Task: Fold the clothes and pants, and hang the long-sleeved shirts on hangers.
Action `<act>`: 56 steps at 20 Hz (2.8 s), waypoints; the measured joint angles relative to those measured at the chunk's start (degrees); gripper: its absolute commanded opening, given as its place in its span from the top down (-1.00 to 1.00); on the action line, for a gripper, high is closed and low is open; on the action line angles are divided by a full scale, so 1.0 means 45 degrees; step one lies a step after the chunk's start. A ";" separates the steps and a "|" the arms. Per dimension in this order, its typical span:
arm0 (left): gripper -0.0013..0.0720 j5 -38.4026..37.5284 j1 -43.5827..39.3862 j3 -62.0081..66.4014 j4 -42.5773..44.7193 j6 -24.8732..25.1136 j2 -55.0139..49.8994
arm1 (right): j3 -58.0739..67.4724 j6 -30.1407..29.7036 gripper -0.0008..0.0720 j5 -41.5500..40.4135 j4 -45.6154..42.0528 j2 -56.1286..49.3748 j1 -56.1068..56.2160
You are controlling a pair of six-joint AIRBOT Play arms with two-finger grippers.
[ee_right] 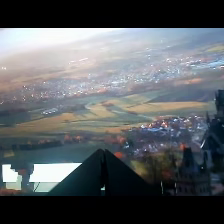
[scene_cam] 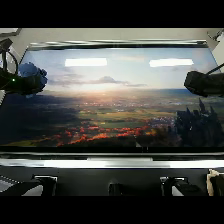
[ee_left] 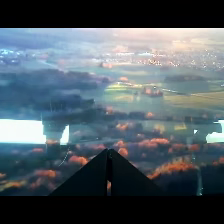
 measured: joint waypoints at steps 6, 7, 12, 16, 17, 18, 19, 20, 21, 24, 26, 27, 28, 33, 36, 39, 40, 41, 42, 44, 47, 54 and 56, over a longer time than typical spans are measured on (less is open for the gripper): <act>0.92 0.0000 -0.0005 -0.0005 -0.0005 0.0005 -0.0005 | 0.0000 -0.0005 0.88 0.0000 -0.0005 0.0000 0.0000; 0.92 0.0000 0.0000 -0.0005 -0.0005 0.0000 -0.0005 | 0.0000 0.0000 0.88 0.0000 0.0000 0.0000 0.0000; 0.92 0.0000 -0.0005 0.0000 0.0000 0.0418 -0.0005 | 0.0000 0.0000 0.88 0.0000 -0.0005 0.0000 0.0000; 0.92 0.0053 -0.0005 -0.0005 0.0000 0.0903 -0.0019 | 0.0000 -0.0005 0.88 0.0000 0.0000 0.0000 0.0000; 0.92 0.0282 -0.0005 -0.0005 0.0000 0.0952 -0.0044 | 0.0000 0.0000 0.88 0.0000 -0.0005 0.0000 0.0000; 0.92 0.0544 -0.0005 -0.0005 0.0000 0.1005 -0.0073 | 0.0000 0.0000 0.88 -0.0015 -0.0005 0.0000 0.0000; 0.92 0.0811 -0.0005 -0.0005 0.0000 0.1035 -0.0112 | 0.0000 0.0000 0.88 -0.0155 -0.0010 0.0000 0.0000; 0.92 0.1035 -0.0005 -0.0010 0.0000 0.1073 -0.0151 | 0.0000 0.0000 0.88 -0.0466 -0.0015 0.0000 0.0000; 0.92 0.1200 -0.0005 -0.0010 0.0000 0.1088 -0.0185 | 0.0000 0.0000 0.88 -0.0763 -0.0019 0.0000 0.0000; 0.91 0.1501 -0.0005 -0.0010 -0.0005 0.1127 -0.0253 | 0.0000 0.0015 0.88 -0.1705 -0.0015 0.0000 0.0000; 0.26 0.1588 -0.0005 -0.0010 -0.0015 0.1127 -0.0267 | 0.0000 0.0073 0.88 -0.2089 -0.0015 0.0000 0.0000; -0.80 0.1642 -0.0005 -0.0010 0.0039 0.1122 -0.0277 | 0.0000 0.0146 0.88 -0.2239 -0.0010 0.0000 0.0000; -1.00 0.1676 0.0005 -0.0010 0.0272 0.0937 -0.0291 | 0.0000 0.0146 0.88 -0.2361 -0.0005 0.0000 0.0000; -1.00 0.2681 0.1292 -0.0204 0.3342 -0.0792 -0.0933 | -0.0005 0.0155 -0.39 -0.2497 -0.0015 0.0000 0.0000; -1.00 0.4415 0.2827 -0.0335 0.4226 -0.1141 -0.2137 | -0.0005 0.0204 -0.39 -0.2244 -0.0015 -0.0053 0.0000; -1.00 0.6377 0.3959 -0.0374 0.4575 -0.1311 -0.3818 | -0.0005 0.0204 -0.39 -0.1851 0.0029 -0.0136 0.0000; -1.00 0.7111 0.4182 -0.0369 0.4653 -0.1326 -0.4410 | -0.0005 0.0204 -0.39 -0.1642 0.0044 -0.0180 0.0000; -1.00 0.7752 0.4318 -0.0335 0.4702 -0.1355 -0.4969 | -0.0005 0.0204 -0.39 -0.1452 0.0063 -0.0228 0.0000; -1.00 0.8393 0.4415 -0.0228 0.4731 -0.1370 -0.5600 | -0.0005 0.0199 -0.39 -0.1239 0.0078 -0.0301 0.0000; -1.00 0.9530 0.4478 0.0189 0.4789 -0.1384 -0.6781 | -0.0005 0.0199 -0.39 -0.0991 0.0214 -0.0461 0.0000; -1.00 1.0613 0.4367 0.1302 0.4818 -0.1399 -0.8524 | -0.0005 0.0199 -0.39 -0.0811 0.0510 -0.0767 0.0000; 0.92 1.0987 0.4065 0.4075 0.4862 -0.1180 -1.1089 | -0.0005 0.0204 -0.39 -0.0714 0.0884 -0.1273 0.0000; 0.92 1.0239 0.3978 0.4668 0.4847 -0.1132 -1.1162 | -0.0005 0.0214 -0.39 -0.0714 0.0933 -0.1307 0.0000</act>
